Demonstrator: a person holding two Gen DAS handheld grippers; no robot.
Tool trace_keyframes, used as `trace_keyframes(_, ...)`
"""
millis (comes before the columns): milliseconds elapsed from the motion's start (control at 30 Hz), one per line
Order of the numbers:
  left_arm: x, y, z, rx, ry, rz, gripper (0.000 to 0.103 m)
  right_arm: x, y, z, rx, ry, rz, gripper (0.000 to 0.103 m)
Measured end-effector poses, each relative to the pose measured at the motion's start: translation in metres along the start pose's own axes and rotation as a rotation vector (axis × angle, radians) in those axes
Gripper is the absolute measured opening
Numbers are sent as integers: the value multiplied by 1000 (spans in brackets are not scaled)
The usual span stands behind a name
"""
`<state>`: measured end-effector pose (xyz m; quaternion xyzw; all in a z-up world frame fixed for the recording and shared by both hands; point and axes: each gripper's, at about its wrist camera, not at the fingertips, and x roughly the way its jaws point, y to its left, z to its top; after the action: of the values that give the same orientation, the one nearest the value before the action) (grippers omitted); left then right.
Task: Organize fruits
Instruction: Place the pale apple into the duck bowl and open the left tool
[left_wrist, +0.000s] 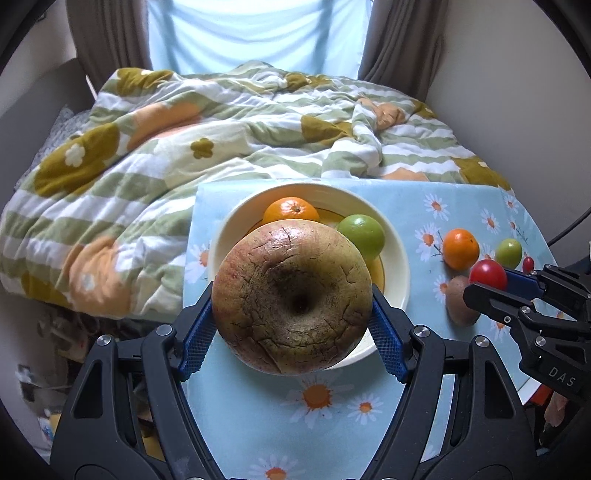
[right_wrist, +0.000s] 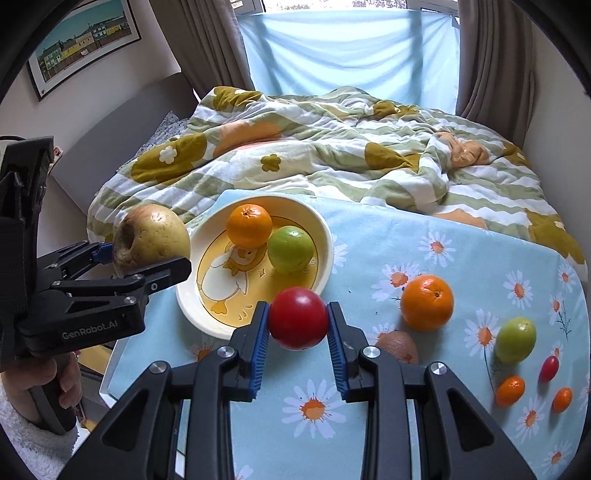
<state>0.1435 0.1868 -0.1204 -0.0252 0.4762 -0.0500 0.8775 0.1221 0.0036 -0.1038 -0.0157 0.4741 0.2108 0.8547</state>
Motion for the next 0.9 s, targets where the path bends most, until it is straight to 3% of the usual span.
trace_keyframes(367, 59, 29, 6, 60, 41, -10, 82, 31, 4, 8, 63, 28, -61, 28)
trace_keyframes(633, 75, 28, 11, 86, 36, 9, 82, 35, -3, 9, 87, 38, -90, 28)
trace_keyframes(700, 73, 27, 12, 97, 18, 27, 87, 36, -3, 11, 87, 38, -95, 28)
trace_keyframes(733, 69, 26, 13, 98, 2, 34, 101, 35, -4, 12, 88, 35, -96, 28)
trace_keyframes(900, 50, 27, 19, 104, -41, 69, 103, 29, -8, 19, 91, 21, -95, 28)
